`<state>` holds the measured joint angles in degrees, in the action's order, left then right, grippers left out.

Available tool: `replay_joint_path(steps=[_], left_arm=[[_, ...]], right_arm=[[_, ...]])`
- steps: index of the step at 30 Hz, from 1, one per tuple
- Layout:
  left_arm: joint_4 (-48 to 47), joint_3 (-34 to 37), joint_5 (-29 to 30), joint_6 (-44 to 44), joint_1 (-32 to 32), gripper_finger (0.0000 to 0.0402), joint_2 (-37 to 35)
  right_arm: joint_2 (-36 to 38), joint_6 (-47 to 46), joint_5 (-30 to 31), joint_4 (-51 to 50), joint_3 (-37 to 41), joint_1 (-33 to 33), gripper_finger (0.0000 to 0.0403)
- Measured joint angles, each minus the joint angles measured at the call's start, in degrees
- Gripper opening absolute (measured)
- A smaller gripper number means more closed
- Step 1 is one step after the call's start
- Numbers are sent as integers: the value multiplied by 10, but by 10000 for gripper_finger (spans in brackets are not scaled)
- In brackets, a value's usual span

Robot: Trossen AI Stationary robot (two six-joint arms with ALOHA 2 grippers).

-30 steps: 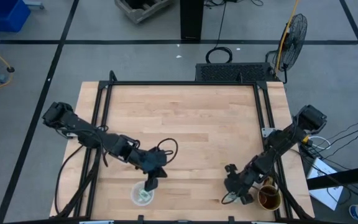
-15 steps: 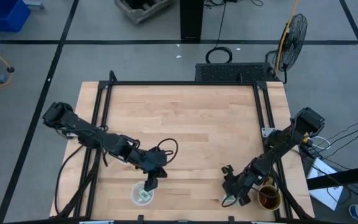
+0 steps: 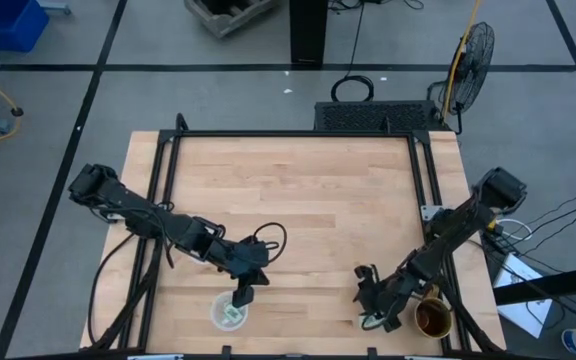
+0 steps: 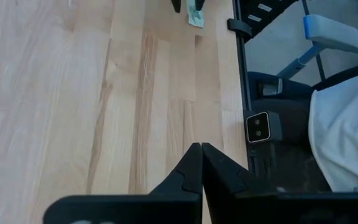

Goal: Pick and place Stevia / Truvia into bins
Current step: Put the stevia packet into the top container

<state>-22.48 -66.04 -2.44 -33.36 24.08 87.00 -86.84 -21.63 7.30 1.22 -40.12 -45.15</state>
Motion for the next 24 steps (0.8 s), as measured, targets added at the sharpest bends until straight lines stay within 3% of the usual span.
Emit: replay_joint_path(steps=[9, 17, 20, 24], left_arm=[[-1, 0, 1, 1, 0, 39, 0], [-5, 0, 1, 1, 0, 42, 0], [-5, 0, 1, 7, 0, 42, 0], [-5, 0, 1, 24, 0, 42, 0]], right_arm=[[-49, 13, -2, 64, 28, -31, 171], [-118, 40, 16, 96, 27, -34, 171], [-122, 91, 58, 97, 28, -32, 163], [-121, 143, 171, 91, 28, -6, 142]])
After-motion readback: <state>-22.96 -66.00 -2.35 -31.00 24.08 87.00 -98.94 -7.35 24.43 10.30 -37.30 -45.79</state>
